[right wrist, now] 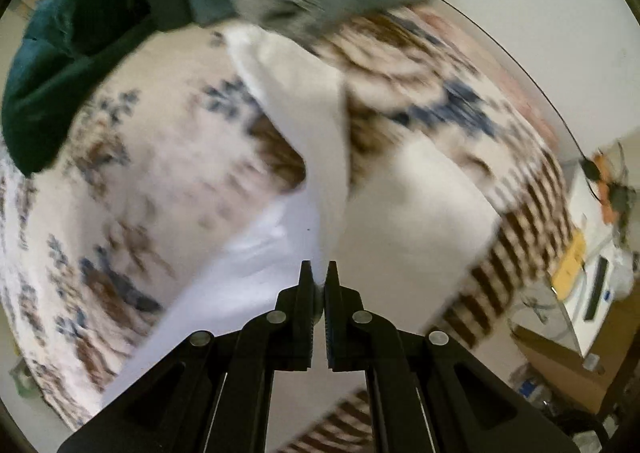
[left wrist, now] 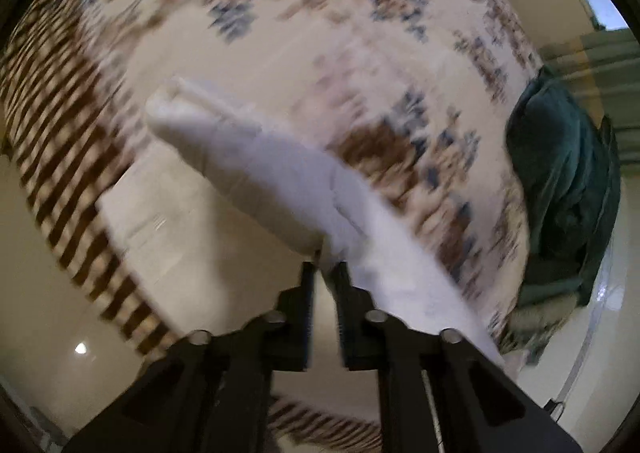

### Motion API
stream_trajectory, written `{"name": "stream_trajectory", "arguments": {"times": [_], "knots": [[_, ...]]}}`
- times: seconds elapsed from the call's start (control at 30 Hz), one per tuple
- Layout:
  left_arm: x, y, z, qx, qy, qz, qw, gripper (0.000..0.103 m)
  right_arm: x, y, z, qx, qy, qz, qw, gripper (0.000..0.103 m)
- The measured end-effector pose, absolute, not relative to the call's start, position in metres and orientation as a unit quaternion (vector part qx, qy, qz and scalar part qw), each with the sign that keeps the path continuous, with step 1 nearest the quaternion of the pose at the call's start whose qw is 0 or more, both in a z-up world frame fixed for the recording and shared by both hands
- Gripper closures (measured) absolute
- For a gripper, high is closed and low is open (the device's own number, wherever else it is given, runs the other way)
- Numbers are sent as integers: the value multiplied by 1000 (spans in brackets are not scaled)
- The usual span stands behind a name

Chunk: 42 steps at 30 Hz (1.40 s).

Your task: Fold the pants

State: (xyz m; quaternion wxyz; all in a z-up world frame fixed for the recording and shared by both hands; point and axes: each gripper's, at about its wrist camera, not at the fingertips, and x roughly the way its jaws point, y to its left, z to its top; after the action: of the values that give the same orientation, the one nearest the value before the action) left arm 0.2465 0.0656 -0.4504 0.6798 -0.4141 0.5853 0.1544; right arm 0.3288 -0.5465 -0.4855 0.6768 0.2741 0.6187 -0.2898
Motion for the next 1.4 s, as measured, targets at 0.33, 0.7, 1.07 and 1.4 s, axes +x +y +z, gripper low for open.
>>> {"name": "stream_trajectory", "arguments": {"times": [0.33, 0.7, 1.07, 1.4], "knots": [[176, 82, -543, -428, 621, 170, 634, 99, 254, -540, -588, 259, 686, -272, 623, 93], [185, 50, -505, -298, 599, 182, 720, 27, 189, -587, -538, 291, 610, -253, 692, 31], [233, -44, -523, -233, 626, 140, 731, 27, 291, -556, -556, 40, 633, -235, 736, 42], [223, -62, -526, -250, 635, 148, 716, 27, 211, -696, -538, 272, 601, -322, 679, 39]]}}
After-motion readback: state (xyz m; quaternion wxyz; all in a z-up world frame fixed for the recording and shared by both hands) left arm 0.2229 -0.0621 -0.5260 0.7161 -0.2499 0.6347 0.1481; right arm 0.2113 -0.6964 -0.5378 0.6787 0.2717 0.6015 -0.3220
